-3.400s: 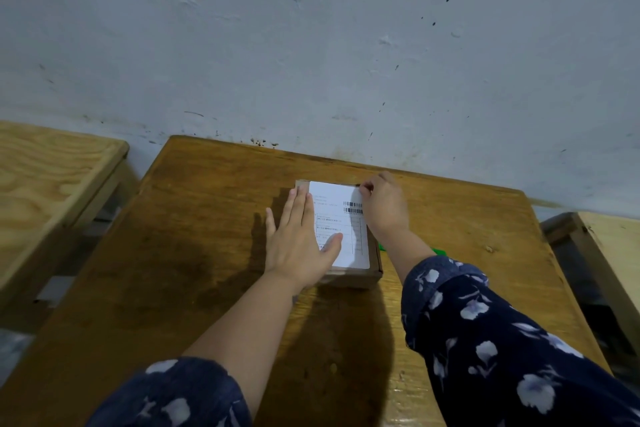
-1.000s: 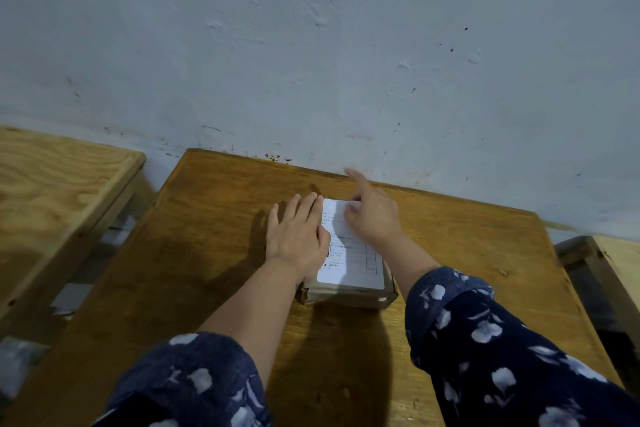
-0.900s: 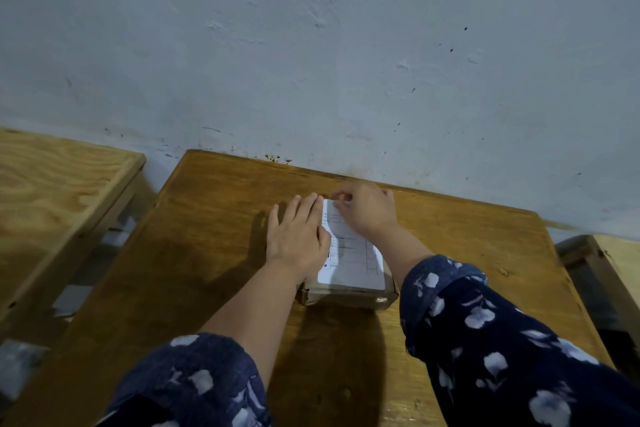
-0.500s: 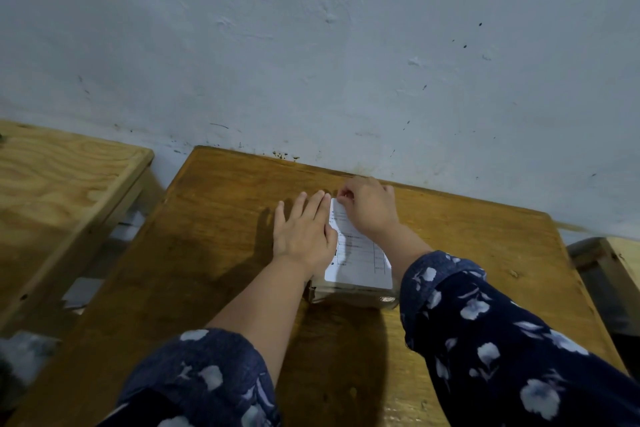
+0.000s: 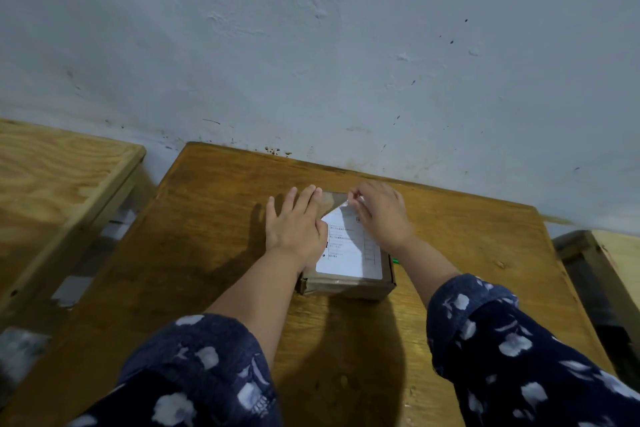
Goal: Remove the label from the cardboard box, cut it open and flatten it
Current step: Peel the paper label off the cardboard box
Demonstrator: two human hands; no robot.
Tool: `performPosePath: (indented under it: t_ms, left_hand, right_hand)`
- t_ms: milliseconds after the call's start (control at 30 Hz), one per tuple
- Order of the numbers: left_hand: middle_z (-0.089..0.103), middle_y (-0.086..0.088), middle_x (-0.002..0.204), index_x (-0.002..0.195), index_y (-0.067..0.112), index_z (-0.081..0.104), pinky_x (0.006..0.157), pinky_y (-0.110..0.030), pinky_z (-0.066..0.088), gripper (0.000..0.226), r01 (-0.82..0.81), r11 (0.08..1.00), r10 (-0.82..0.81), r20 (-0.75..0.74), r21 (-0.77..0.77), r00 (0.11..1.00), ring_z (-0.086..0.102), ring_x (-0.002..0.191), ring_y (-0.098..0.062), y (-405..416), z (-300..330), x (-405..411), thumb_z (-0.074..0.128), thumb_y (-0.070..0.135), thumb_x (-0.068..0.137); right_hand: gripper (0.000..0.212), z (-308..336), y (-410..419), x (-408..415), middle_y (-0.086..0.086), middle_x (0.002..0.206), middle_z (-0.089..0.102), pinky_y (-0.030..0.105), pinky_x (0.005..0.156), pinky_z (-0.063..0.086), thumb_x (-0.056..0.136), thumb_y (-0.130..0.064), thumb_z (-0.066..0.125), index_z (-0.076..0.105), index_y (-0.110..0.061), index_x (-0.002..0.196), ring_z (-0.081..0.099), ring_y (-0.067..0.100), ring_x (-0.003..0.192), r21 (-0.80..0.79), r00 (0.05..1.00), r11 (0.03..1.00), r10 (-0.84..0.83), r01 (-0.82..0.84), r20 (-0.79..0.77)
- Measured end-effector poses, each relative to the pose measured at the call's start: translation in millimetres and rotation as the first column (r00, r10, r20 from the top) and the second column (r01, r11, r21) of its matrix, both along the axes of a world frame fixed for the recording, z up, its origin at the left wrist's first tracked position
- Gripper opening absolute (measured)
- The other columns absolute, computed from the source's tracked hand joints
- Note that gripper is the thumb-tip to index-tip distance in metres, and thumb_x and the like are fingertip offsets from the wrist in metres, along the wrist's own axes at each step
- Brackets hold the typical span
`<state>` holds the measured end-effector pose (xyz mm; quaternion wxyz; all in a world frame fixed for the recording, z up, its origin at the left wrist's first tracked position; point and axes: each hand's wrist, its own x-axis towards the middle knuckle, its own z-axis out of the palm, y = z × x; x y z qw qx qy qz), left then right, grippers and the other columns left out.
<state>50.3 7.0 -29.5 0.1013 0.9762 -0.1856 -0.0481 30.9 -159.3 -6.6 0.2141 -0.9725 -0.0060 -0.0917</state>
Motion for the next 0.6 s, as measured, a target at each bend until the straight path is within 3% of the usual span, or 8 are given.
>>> performPosePath:
  t_ms: [167,433,500,600]
  left_hand:
    - [0.000,0.009,0.161,0.152,0.027,0.001,0.118,-0.052,-0.004,0.056,0.015,1.000,-0.015,0.011,-0.008,1.000,-0.007,0.147,-0.016,1.5,-0.6,-0.2,0.016,0.039,0.099]
    - [-0.001,0.007,0.161,0.152,0.025,-0.001,0.117,-0.052,-0.006,0.057,0.018,0.999,-0.019,0.019,0.032,1.000,-0.009,0.147,-0.017,2.4,4.9,-0.8,0.012,0.040,0.099]
    - [-0.003,0.006,0.161,0.152,0.023,-0.002,0.116,-0.053,-0.009,0.058,0.036,0.998,-0.038,0.035,0.058,0.999,-0.012,0.147,-0.018,1.0,4.4,-0.3,0.010,0.040,0.098]
    - [-0.005,0.005,0.161,0.152,0.023,-0.004,0.114,-0.053,-0.015,0.058,0.066,0.996,-0.069,0.057,0.062,0.996,-0.018,0.145,-0.018,2.9,1.8,0.8,0.008,0.041,0.098]
  right_hand:
    - [0.008,3.0,-0.9,-9.7,-0.011,0.100,0.060,0.036,0.098,0.031,0.092,-0.020,0.053,0.057,-0.025,0.097,0.048,0.013,0.100,0.051,0.999,0.999,-0.018,0.016,0.029]
    - [0.013,13.5,-0.3,-3.6,-0.012,0.087,0.061,0.032,0.078,0.041,0.091,-0.015,0.054,0.061,-0.026,0.090,0.047,0.014,0.087,0.103,0.996,0.993,-0.061,0.054,0.061]
    - [0.021,12.5,-1.3,-5.5,-0.012,0.089,0.060,0.033,0.082,0.045,0.091,-0.011,0.053,0.061,-0.026,0.103,0.051,0.014,0.093,0.149,0.996,0.986,-0.078,0.072,0.039]
    - [0.053,7.7,-0.8,-4.6,-0.010,0.106,0.060,0.028,0.090,0.040,0.088,0.000,0.053,0.046,-0.032,0.130,0.047,0.011,0.109,0.224,0.992,0.967,-0.127,0.125,-0.003]
